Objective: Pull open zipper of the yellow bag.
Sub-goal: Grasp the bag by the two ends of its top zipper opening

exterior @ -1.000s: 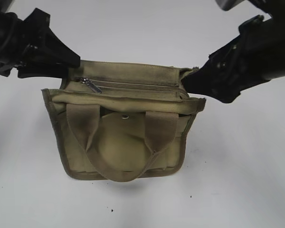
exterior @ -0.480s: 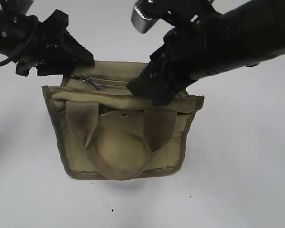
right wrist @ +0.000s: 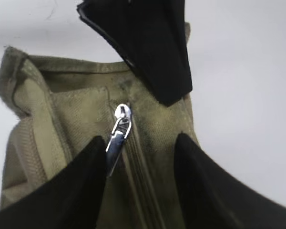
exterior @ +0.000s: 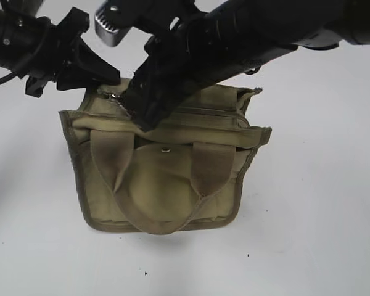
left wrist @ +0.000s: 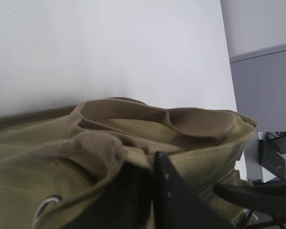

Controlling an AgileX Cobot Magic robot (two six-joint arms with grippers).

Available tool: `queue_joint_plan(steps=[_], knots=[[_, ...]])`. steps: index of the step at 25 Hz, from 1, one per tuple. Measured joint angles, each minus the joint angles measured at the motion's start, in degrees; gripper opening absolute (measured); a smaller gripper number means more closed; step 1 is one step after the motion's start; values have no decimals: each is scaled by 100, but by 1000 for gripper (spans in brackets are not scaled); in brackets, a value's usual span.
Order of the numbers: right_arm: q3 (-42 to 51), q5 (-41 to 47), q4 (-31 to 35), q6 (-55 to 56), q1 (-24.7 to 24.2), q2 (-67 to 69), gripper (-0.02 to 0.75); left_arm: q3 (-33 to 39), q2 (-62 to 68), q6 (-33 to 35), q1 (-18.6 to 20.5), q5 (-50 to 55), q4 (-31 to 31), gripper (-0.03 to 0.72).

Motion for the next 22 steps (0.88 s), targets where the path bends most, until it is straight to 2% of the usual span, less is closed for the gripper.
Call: queue_joint_plan(steps=[18,22], knots=[[-216,-136,-14,-23,89,436,362,5,11,24,0,39,-289,31],[-216,-136,-270,-28,105,432,337,5,11,24,0,85,-345,31]])
